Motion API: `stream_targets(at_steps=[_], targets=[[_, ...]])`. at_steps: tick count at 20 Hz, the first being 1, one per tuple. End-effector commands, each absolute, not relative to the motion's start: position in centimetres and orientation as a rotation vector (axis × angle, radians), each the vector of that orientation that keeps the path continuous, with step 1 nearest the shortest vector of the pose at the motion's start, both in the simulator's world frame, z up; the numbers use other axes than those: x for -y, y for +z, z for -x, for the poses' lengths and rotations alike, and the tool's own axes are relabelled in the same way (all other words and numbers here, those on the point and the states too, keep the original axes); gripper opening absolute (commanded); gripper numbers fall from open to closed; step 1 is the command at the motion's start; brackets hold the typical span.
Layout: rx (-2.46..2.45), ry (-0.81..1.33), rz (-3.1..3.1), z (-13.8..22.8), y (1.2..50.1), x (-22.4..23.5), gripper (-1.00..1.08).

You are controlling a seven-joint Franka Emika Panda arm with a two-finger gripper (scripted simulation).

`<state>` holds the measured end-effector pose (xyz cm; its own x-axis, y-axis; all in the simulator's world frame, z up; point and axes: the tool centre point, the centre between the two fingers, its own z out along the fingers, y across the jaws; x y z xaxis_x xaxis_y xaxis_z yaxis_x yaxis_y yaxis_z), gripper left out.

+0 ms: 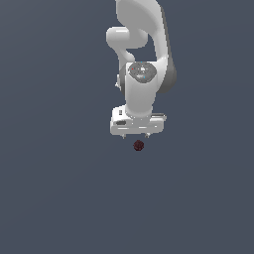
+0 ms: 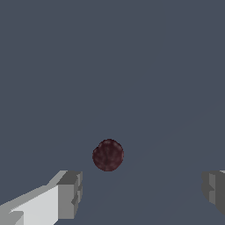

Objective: Pick up the object and move it to a goal position.

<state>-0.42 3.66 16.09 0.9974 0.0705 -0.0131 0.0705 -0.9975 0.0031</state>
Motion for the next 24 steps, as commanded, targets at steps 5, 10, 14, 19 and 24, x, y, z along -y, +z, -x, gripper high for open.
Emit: stream_targets(at_steps=[5,10,14,19,24], targets=[[-0.078,-0.025,-3.142,0.3,16.0,-3.0,1.00],[-0.002,-0.036,-3.156,0.1,15.8,-1.6,1.00],[-0.004,-0.036,-3.155,0.1,15.8,-1.7,1.00],[0.023,-0.036,-3.155,0.2,15.6,-1.8,1.00],[0.094,-0.034,-3.154,0.4,15.0,-2.1,1.00]])
